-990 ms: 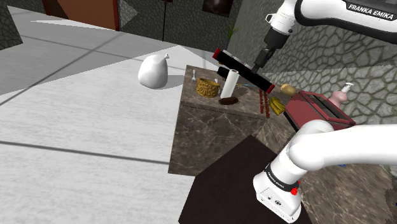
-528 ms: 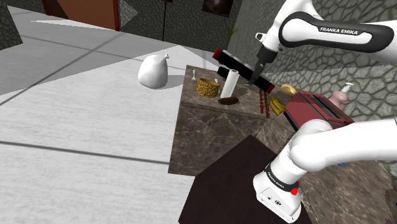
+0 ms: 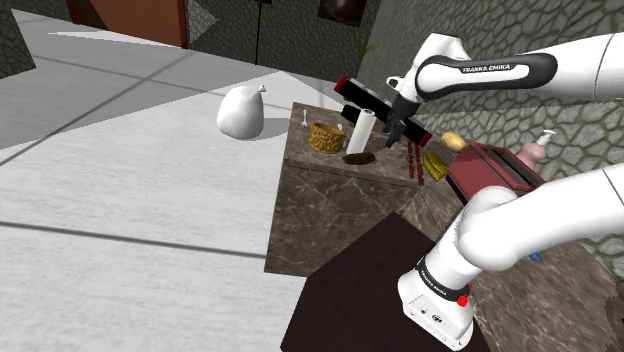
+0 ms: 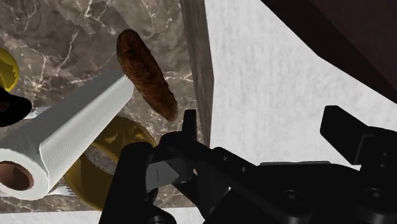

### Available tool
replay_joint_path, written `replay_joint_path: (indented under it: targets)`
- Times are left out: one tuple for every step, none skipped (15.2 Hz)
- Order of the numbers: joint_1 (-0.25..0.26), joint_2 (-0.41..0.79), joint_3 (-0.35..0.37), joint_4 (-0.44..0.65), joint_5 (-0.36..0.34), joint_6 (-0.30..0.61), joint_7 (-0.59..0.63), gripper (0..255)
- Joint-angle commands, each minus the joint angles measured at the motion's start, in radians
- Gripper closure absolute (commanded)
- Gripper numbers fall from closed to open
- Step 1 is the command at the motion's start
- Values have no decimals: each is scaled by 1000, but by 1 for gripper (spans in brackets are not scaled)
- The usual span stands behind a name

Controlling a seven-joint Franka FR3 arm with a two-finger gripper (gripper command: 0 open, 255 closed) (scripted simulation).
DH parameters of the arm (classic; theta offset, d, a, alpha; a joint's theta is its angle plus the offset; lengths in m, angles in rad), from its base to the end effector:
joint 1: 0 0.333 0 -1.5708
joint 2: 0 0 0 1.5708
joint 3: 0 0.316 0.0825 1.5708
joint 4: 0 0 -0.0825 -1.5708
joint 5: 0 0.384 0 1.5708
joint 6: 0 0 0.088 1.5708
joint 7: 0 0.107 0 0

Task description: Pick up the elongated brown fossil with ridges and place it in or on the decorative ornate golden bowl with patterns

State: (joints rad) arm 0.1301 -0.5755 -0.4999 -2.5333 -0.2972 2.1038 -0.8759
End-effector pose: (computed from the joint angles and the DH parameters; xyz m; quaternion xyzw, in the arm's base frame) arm 0.3640 -0.1613 0.4526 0.9376 0.3438 0.0438 0.0286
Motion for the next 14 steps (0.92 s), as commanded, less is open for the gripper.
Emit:
replay_joint_path:
  targets:
    - [29, 76, -61, 9, -3, 71, -98, 0]
    - [45, 113, -90, 15, 1, 103, -145, 0]
    - [62, 153, -119, 23, 8, 135, -195, 0]
    - [82, 195, -149, 33, 20, 166, -246, 0]
    - [103, 239, -179, 44, 38, 198, -300, 0]
    - [125, 285, -209, 56, 61, 228, -357, 0]
    - [148, 333, -239, 70, 91, 258, -419, 0]
    - [171, 385, -267, 85, 129, 287, -485, 0]
    - [195, 439, -295, 102, 177, 314, -556, 0]
    - [216, 497, -317, 120, 234, 338, -635, 0]
    - [230, 558, -332, 140, 302, 359, -719, 0]
    - [236, 621, -336, 163, 375, 376, -806, 0]
    - [230, 683, -329, 187, 449, 388, -893, 0]
    - [213, 729, -311, 208, 501, 395, -955, 0]
